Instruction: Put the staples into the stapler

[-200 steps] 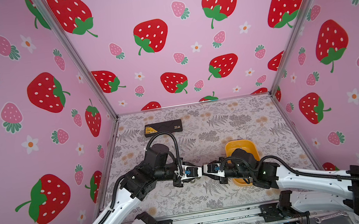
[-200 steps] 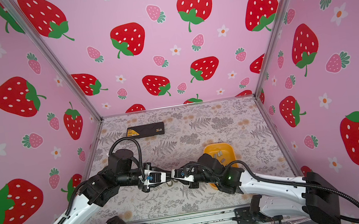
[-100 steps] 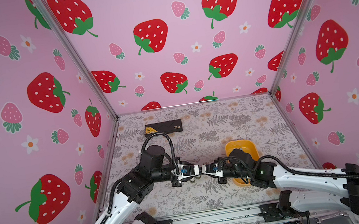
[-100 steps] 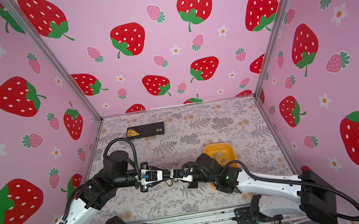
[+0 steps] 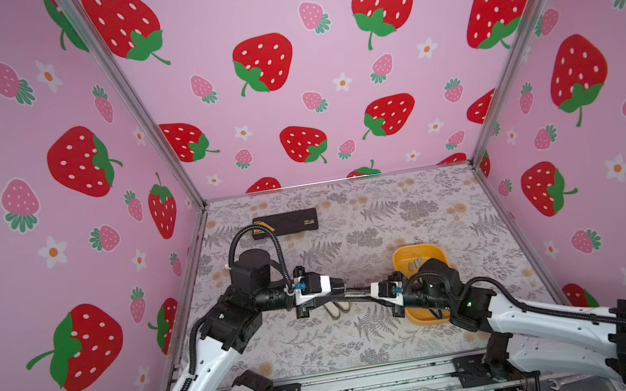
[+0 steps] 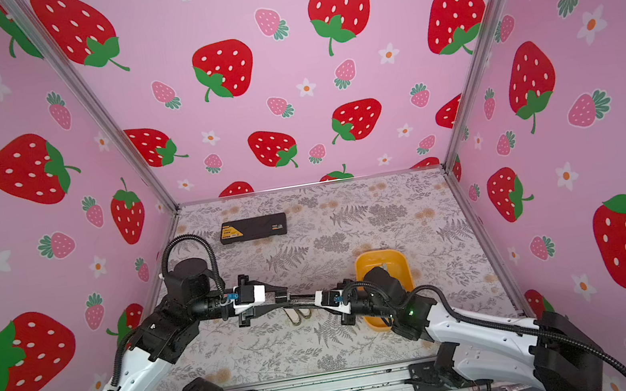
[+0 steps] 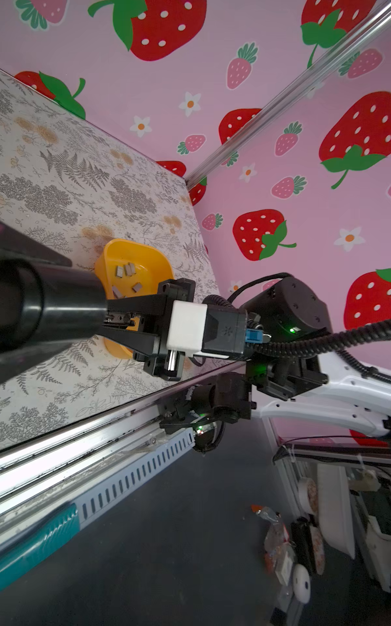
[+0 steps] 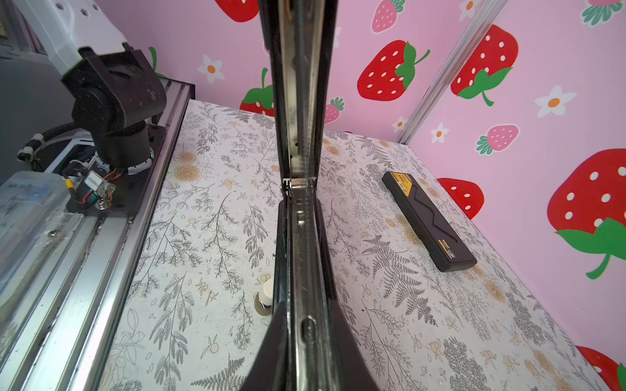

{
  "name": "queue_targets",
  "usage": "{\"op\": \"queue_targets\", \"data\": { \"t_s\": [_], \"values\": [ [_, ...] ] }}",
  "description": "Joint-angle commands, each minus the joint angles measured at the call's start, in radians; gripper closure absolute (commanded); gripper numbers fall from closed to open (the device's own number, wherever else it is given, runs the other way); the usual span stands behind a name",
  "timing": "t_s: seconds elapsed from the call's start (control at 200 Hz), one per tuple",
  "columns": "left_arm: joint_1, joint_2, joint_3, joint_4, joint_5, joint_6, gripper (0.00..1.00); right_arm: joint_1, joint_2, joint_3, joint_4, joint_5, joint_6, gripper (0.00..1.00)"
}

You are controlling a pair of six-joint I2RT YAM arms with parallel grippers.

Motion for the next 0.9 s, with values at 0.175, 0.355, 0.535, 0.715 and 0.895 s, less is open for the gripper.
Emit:
{"op": "queue_targets", "data": {
  "t_s": [0.175, 0.355, 0.535, 0.715, 0.895],
  "values": [
    [0.103, -0.036, 0.015, 0.167, -0.004, -0.12, 1.0, -0.029, -0.07, -0.002, 0.031, -0.21, 0.106, 1.0],
    [0.13, -0.05, 0.01, 0.212, -0.005, -0.194, 1.0, -0.029, -0.11, 0.004, 0.03, -0.182, 0.151, 1.0],
    [0.161, -0.05, 0.006, 0.26, -0.012, -0.265, 1.0, -0.03, -0.134, 0.012, 0.029, -0.046, 0.186, 1.0],
    [0.187, -0.038, 0.012, 0.285, -0.018, -0.311, 1.0, -0.031, -0.208, -0.05, 0.106, 0.018, 0.23, 1.0],
    [0.208, -0.031, 0.008, 0.302, -0.021, -0.327, 1.0, -0.03, -0.228, -0.035, 0.083, 0.042, 0.277, 1.0]
  ]
}}
